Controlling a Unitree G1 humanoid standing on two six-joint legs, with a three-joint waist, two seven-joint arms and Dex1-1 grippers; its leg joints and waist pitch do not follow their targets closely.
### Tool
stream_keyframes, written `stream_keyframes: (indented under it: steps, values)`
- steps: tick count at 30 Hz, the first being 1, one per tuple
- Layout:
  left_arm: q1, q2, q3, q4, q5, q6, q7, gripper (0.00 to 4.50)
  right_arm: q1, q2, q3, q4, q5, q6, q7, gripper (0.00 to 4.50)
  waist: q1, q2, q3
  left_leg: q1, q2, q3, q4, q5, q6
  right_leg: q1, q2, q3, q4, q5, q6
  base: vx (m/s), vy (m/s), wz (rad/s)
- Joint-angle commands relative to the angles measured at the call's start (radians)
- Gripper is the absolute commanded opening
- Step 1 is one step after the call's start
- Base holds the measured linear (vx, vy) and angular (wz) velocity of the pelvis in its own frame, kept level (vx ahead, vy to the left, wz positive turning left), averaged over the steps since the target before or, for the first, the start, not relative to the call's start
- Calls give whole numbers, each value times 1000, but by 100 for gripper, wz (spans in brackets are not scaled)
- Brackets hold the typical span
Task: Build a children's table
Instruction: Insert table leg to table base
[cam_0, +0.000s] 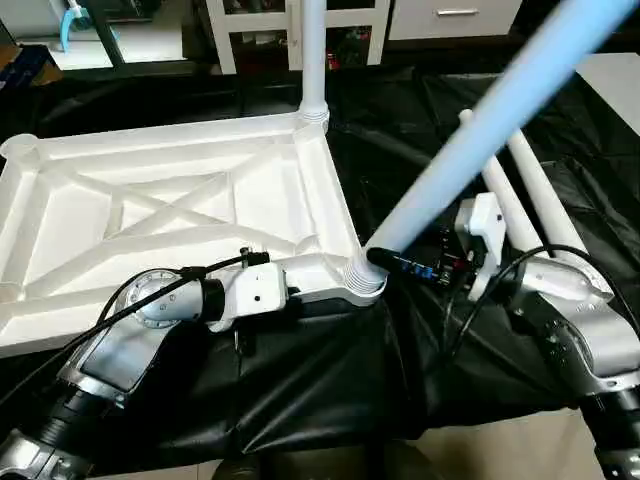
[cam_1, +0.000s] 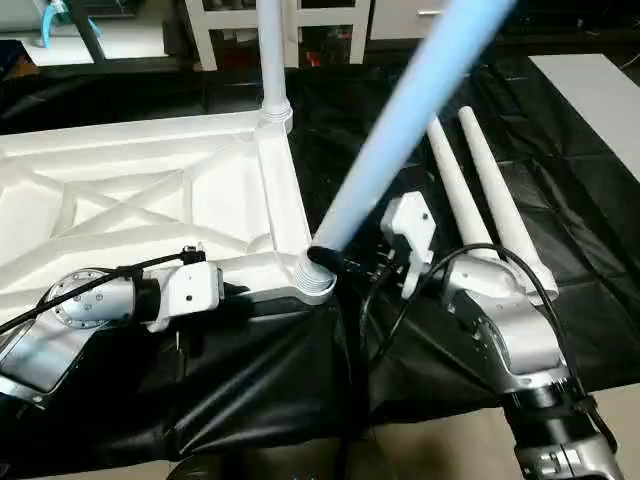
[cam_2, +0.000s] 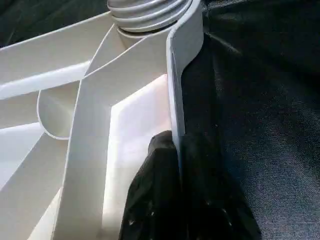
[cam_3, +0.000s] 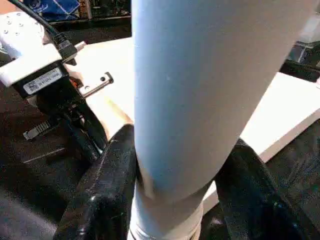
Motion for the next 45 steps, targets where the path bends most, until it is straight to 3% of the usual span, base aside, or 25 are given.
stream_keyframes:
  steps: [1,5,12,16,17,23,26,29,31,32,33,36,41,45]
  values:
    - [25,-11,-62,19,32,6,-14,2,19,-2,43,95,-95,50,-38,187,2,-2,-33,7,45,-13,-76,-450,12,21,-36,24,-60,-462,-159,0,0,0]
    - [24,-15,-62,23,34,4,-11,2,-13,19,76,123,-125,23,-32,187,1,-2,-34,6,44,-12,-75,-447,11,22,-36,23,-58,-463,-161,0,0,0]
    - [34,-8,-55,14,32,3,-7,2,-15,22,83,127,-128,18,-25,187,2,-7,-36,7,45,-9,-73,-427,20,22,-34,24,-55,-433,-167,0,0,0]
    - [31,-19,-37,22,37,-26,30,2,-13,25,53,117,-108,19,-36,187,2,-8,-38,7,45,-7,-71,-418,26,22,-34,24,-55,-433,-166,0,0,0]
    - [28,-25,-21,13,5,-9,16,33,-11,28,33,106,-93,21,-44,187,3,-6,-39,9,45,-6,-70,-413,25,22,-34,25,-55,-427,-168,0,0,0]
    - [14,-36,48,-28,-104,33,-15,80,-14,54,-52,77,-34,7,-92,187,5,-6,-44,5,43,-2,-66,-370,30,24,-32,25,-49,-372,-191,0,0,0]
    - [4,-36,78,-50,-148,54,-26,105,-28,73,-103,56,20,21,-109,187,7,-4,-54,4,41,3,-56,-294,44,33,-29,22,-36,-247,-226,0,0,0]
    - [-2,-34,99,-65,-181,74,-39,129,-40,73,-122,34,46,36,-106,187,8,-5,-61,3,39,10,-42,-193,82,35,-25,19,-23,-131,-262,58,-12,1]
    - [-4,-28,104,-75,-187,80,-51,149,-48,64,-126,20,51,50,-96,187,7,-2,-72,0,37,13,-30,-89,114,40,-20,17,-3,9,-294,72,-13,0]
    - [-4,-24,103,-78,-185,80,-57,164,-51,58,-124,14,51,58,-90,187,8,-1,-77,0,35,15,-21,-7,140,42,-14,15,10,126,-318,77,-9,-4]
    - [-4,-14,97,-82,-182,76,-63,164,-53,49,-121,5,48,66,-83,187,7,-1,-76,-4,34,17,-15,43,162,45,-13,13,19,200,-333,71,-6,-3]
    - [1,5,85,-90,-183,73,-74,192,-54,31,-117,-21,54,93,-70,187,9,-6,-80,-1,31,23,-6,76,198,49,-11,16,30,284,-344,41,-4,-1]
    - [-2,12,90,-85,-177,69,-69,218,-53,14,-121,-55,64,119,-64,187,14,-6,-74,-1,37,26,-7,12,189,45,-16,17,24,168,-339,0,0,0]
    - [-22,-3,143,-100,-225,104,-45,262,-56,-13,-137,-130,90,164,-66,187,22,-5,-61,4,43,28,-15,-132,123,36,-18,20,7,-52,-307,0,0,0]
